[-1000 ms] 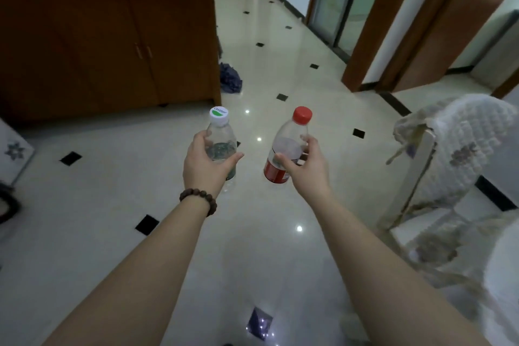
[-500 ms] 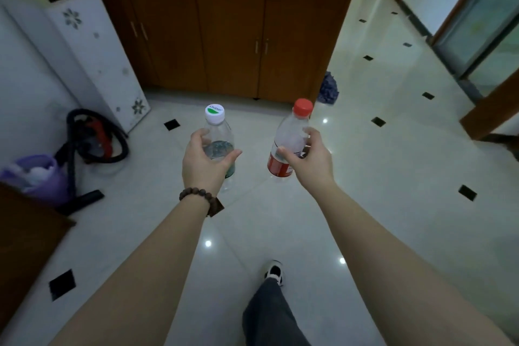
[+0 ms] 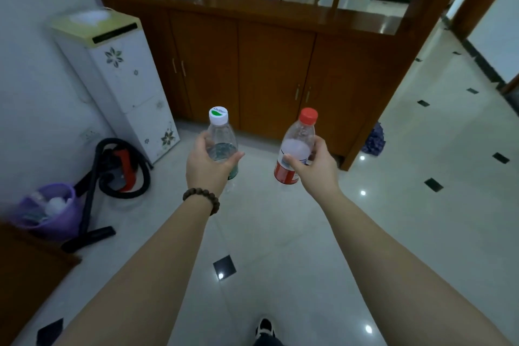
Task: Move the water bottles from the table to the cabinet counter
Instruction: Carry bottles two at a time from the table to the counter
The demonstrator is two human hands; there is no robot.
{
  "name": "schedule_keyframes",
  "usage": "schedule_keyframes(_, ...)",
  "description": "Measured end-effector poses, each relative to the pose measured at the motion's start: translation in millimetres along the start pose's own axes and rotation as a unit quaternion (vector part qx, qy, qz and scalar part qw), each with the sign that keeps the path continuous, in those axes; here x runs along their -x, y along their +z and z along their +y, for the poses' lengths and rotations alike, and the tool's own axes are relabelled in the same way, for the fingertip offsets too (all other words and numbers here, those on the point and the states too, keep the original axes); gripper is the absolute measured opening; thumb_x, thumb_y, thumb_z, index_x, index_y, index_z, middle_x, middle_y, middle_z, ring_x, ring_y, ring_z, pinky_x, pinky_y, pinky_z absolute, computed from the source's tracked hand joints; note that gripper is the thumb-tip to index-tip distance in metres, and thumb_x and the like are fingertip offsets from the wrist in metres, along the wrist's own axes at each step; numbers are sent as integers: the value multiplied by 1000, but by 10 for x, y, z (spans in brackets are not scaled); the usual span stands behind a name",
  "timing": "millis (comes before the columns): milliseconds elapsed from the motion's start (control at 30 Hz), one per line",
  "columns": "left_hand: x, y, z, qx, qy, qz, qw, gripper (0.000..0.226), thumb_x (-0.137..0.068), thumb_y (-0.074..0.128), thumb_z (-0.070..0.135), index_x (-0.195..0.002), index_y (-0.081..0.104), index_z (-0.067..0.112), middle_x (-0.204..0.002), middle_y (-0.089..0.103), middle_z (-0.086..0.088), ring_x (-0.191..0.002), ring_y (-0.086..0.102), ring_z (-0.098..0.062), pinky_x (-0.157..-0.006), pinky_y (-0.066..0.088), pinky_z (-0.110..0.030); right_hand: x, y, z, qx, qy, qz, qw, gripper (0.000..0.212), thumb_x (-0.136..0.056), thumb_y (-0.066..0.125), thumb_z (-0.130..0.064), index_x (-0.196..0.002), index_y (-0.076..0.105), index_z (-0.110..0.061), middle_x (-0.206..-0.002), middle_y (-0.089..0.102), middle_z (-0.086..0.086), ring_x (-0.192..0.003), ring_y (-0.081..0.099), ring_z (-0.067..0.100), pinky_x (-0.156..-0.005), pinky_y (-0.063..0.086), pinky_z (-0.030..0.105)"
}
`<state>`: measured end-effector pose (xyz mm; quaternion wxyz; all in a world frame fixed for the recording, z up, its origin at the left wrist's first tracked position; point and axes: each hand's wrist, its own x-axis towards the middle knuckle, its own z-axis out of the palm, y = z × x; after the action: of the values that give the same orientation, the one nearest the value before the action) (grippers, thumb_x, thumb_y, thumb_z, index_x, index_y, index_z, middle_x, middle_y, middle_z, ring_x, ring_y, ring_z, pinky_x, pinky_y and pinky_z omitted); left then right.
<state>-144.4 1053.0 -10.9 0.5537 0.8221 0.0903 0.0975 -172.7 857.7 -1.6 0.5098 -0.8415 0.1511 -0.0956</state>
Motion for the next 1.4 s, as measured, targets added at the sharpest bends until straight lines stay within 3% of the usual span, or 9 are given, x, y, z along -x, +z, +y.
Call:
schedule_keyframes(333,-1511,361,116,9,-2,42,999,68,-69,83,32,-125,45,25,-123,57,4,-116,53,-18,-97,49,-44,-1627,498,-279,4,-35,-48,998,65,-79,74,-32,-133,40,-19,-129,56,1,-115,56,21,-88,48,30)
schedule_keyframes(600,-2905,519,-72,-3,2,58,998,73,-66,84,38,-127,46,23,-123,59,4,-114,55,-17,-94,50,-38,-2879,1262,-561,12,-58,-76,995,68,-80,74,-31,-136,39,-18,-131,55,2,-117,55,21,-93,48,35)
schedule_keyframes(767,-4066,543,-114,-8,2,56,998,70,-66,83,42,-124,46,27,-125,57,5,-115,53,-17,-96,50,-44,-3851,1867,-986,21,-75,-80,994,65,-80,73,-33,-134,41,-18,-132,56,4,-118,56,24,-94,50,39)
schedule_keyframes(933,-5209,517,81,18,18,53,998,70,-66,83,42,-124,46,28,-125,58,7,-116,53,-14,-97,49,-43,-4779,2357,-1529,10,-96,-71,993,64,-79,74,-33,-133,42,-20,-131,57,2,-118,56,22,-86,47,29)
schedule_keyframes(1167,-6376,575,393,14,69,59,996,71,-66,84,39,-124,45,26,-120,57,10,-108,50,-5,-90,48,-30,-5770,2676,-1960,-6,-108,-46,993,65,-79,74,-35,-133,42,-21,-129,57,-1,-116,56,17,-83,46,24)
schedule_keyframes(1400,-7484,754,773,5,110,100,989,74,-64,85,43,-121,44,18,-120,56,3,-109,54,-10,-90,48,-25,-6916,2790,-2418,-19,-165,-26,986,65,-79,73,-37,-134,42,-19,-125,58,-1,-110,56,13,-83,49,21)
